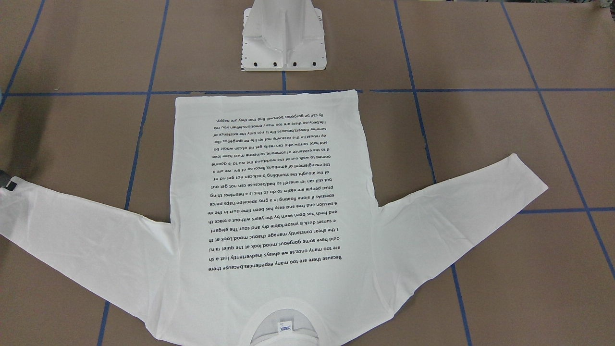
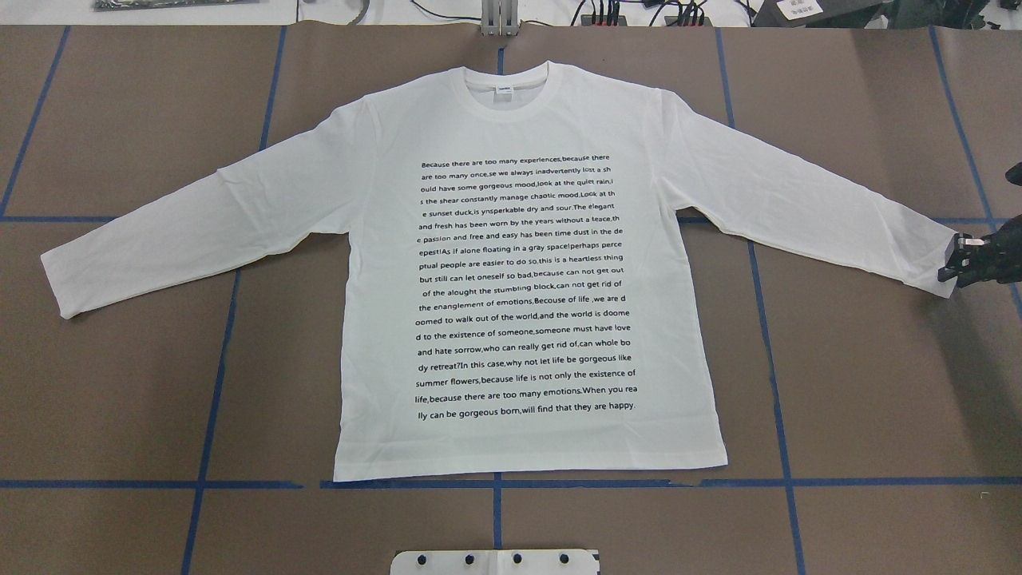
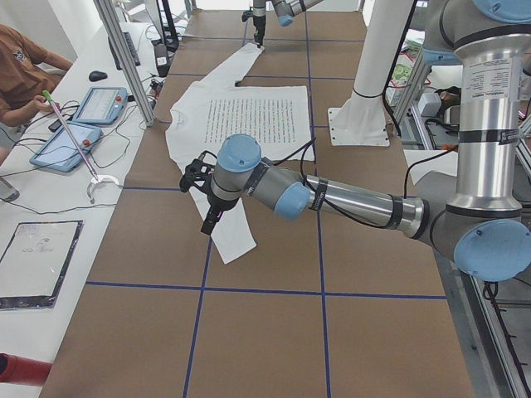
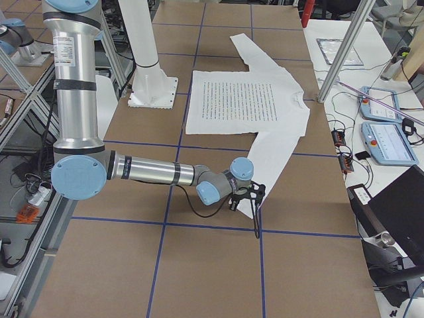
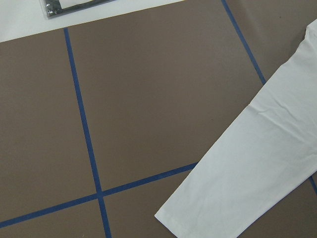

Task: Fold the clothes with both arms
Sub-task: 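Grasp the cuff of the sleeve nearest the right gripper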

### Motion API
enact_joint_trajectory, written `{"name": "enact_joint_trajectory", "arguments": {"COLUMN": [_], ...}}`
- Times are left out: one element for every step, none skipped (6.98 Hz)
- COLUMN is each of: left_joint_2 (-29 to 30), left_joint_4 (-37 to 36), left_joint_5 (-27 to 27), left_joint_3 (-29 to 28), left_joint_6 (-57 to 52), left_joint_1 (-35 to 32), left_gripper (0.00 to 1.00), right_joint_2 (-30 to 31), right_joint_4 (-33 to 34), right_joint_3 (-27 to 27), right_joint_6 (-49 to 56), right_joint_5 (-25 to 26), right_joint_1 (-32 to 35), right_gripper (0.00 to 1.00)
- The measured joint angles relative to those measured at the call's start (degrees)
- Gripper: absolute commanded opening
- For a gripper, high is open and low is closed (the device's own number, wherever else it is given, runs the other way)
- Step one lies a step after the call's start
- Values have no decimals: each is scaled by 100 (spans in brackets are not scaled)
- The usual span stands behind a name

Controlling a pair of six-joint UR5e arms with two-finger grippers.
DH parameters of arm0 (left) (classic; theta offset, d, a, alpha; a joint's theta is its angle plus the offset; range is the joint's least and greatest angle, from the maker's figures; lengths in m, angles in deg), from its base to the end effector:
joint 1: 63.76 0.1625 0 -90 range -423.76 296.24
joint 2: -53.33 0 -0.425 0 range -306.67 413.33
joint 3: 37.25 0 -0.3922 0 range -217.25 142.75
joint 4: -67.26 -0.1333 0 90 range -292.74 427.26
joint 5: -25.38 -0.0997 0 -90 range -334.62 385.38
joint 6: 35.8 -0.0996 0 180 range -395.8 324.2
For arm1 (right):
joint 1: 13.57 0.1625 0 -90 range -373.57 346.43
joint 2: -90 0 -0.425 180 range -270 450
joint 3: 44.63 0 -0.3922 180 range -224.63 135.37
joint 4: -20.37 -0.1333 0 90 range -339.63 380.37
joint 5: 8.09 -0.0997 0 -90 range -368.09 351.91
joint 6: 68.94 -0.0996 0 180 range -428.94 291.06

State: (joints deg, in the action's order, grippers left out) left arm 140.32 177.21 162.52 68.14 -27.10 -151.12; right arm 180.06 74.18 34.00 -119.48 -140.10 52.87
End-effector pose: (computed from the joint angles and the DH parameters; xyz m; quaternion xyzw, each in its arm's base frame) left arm -0.0381 -0.4835 0.5068 0.2160 0.4074 0.0646 0.8850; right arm -0.1410 -0.4900 0.6907 -0.0512 -0.4000 0.1380 0.9046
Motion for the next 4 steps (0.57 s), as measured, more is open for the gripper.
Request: {"name": "enact_joint_trajectory", "arguments": {"left_joint_2": [-3,-8,-12,-14], "left_joint_4": [0,0,0,0], "left_joint_5": [2,2,2,0], "left_joint_3": [0,-1,-1,0], "left_joint_6": [0,0,0,0], "left_joint_1": [0,0,-3,-5], "left_gripper": [100,100,100,100], "right_joint_2": [2,8,17,20], "right_joint_4": [-2,-2,-4,7], "right_joint_3": [-16,2,85,309], "right_joint_6": [0,0,-2,-39], "right_joint_5": [-5,-39,-192,-430], "right_joint_1": [0,3,34,113], "right_gripper": [0,0,0,0]}}
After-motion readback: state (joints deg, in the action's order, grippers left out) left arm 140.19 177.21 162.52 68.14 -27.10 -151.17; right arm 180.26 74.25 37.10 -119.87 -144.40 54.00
